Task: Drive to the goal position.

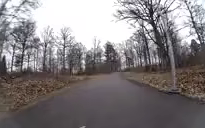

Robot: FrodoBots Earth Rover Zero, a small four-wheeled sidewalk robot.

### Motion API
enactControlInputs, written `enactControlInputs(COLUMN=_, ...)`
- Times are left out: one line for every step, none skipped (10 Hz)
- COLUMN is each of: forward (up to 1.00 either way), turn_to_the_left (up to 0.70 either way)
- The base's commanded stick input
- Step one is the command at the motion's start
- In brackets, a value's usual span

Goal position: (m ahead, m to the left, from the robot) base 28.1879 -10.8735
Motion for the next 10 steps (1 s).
enactControlInputs(forward=1.00, turn_to_the_left=0.00)
enactControlInputs(forward=1.00, turn_to_the_left=0.00)
enactControlInputs(forward=1.00, turn_to_the_left=0.00)
enactControlInputs(forward=1.00, turn_to_the_left=0.00)
enactControlInputs(forward=1.00, turn_to_the_left=0.00)
enactControlInputs(forward=1.00, turn_to_the_left=0.00)
enactControlInputs(forward=1.00, turn_to_the_left=0.00)
enactControlInputs(forward=1.00, turn_to_the_left=0.00)
enactControlInputs(forward=1.00, turn_to_the_left=0.00)
enactControlInputs(forward=1.00, turn_to_the_left=0.00)
